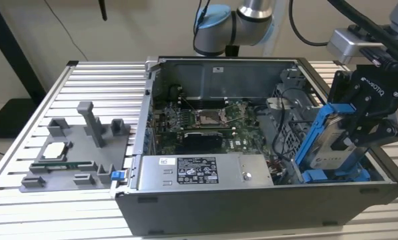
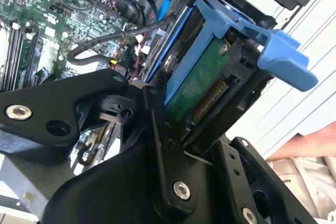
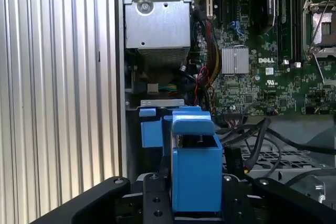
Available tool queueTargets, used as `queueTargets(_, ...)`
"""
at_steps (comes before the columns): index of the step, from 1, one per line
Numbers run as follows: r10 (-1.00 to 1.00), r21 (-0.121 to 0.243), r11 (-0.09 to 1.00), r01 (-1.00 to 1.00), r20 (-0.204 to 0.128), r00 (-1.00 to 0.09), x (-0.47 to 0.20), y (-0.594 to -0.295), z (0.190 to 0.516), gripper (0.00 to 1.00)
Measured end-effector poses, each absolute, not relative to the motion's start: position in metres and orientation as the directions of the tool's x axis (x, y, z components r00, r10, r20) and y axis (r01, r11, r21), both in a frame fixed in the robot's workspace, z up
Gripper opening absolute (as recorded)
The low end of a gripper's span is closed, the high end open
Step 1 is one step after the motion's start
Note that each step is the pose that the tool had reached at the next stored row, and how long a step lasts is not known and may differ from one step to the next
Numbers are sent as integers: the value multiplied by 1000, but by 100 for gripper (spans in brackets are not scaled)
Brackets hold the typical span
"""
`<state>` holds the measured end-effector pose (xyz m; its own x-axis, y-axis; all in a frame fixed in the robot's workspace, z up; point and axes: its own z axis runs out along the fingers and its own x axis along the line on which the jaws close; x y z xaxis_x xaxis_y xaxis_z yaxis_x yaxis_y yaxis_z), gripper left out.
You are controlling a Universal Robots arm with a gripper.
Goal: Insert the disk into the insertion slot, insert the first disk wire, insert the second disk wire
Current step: 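Insert the disk into the insertion slot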
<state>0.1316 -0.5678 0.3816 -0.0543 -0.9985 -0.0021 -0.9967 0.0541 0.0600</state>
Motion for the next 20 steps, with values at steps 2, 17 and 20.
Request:
queueTargets(2,-999,60,54,-997,-2,-54,132,-568,382,100)
queueTargets(17,-999,73,54,-996,-1,-54,132,-568,404,100)
queueTargets(20,-999,73,54,-996,-1,-54,129,-565,404,100)
